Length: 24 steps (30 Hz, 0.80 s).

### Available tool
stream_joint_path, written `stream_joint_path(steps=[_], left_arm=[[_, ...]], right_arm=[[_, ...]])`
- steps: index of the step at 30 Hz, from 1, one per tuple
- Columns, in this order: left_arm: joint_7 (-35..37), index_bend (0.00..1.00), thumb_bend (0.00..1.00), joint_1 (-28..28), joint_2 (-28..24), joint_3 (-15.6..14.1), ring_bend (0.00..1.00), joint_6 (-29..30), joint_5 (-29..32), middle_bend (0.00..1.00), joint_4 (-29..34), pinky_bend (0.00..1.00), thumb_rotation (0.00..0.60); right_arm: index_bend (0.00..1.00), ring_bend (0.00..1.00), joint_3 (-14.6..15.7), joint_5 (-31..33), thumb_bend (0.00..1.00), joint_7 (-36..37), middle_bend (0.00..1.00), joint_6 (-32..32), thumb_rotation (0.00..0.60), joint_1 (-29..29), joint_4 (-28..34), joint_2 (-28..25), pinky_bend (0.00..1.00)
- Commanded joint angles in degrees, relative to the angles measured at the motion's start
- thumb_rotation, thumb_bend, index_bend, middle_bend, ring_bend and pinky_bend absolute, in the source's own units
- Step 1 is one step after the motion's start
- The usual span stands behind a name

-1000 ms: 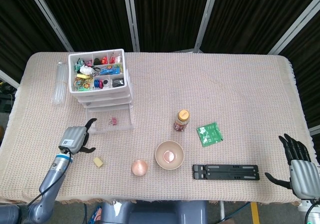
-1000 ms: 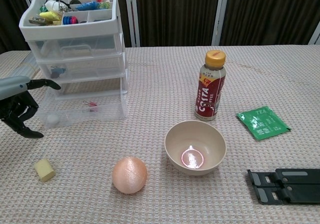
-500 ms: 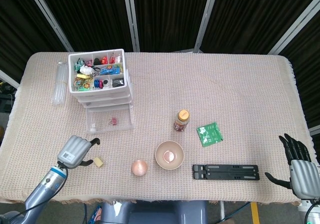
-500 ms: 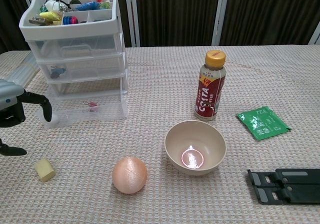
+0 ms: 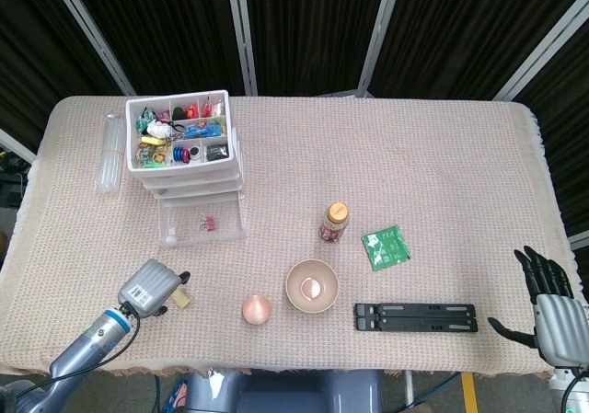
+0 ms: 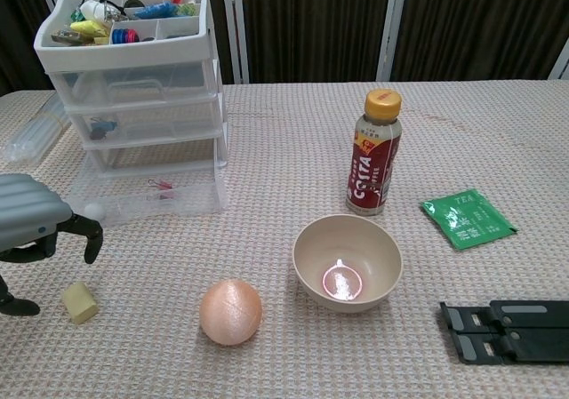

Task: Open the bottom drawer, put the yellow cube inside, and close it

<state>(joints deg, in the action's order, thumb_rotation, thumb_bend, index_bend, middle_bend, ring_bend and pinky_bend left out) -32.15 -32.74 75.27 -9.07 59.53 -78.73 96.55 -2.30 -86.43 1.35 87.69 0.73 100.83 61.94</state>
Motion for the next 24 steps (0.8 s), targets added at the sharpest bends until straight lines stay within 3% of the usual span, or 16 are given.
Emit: stream_joint_path(steps=[1, 13, 19, 24], left_arm=[[-0.8, 0.39, 0.11, -0.2, 1.5, 0.7, 0.93, -1.4, 1.5, 1.00, -1.2, 0.76, 0.600], [-4.3, 0.42, 0.14, -0.6, 4.7, 1.9, 0.93, -3.7, 4.1, 1.00, -4.0, 0.76, 0.600], [-4.8, 0.50, 0.34, -0.7, 6.0, 2.2, 0.93, -4.9, 5.2, 1.00, -4.8, 0.76, 0.600], [-4.2, 0.63, 0.54, -0.5, 6.1, 2.1, 0.93, -5.2, 5.5, 1.00, -4.5, 0.76, 0.600]], right_arm=[[0.05, 0.00, 0.0, 0.0, 0.00, 0.0, 0.00, 0.0, 0.600, 0.0, 0.0, 0.0, 0.00], [0.05, 0.00, 0.0, 0.1, 0.00, 0.1, 0.00, 0.0, 0.600, 0.0, 0.0, 0.0, 0.00], [0.05, 0.00, 0.0, 0.0, 0.00, 0.0, 0.00, 0.0, 0.600, 0.1, 0.1, 0.0, 0.00], [0.05, 0.00, 0.0, 0.1, 0.00, 0.1, 0.00, 0.0, 0.600, 0.1, 0.1, -0.1, 0.00]])
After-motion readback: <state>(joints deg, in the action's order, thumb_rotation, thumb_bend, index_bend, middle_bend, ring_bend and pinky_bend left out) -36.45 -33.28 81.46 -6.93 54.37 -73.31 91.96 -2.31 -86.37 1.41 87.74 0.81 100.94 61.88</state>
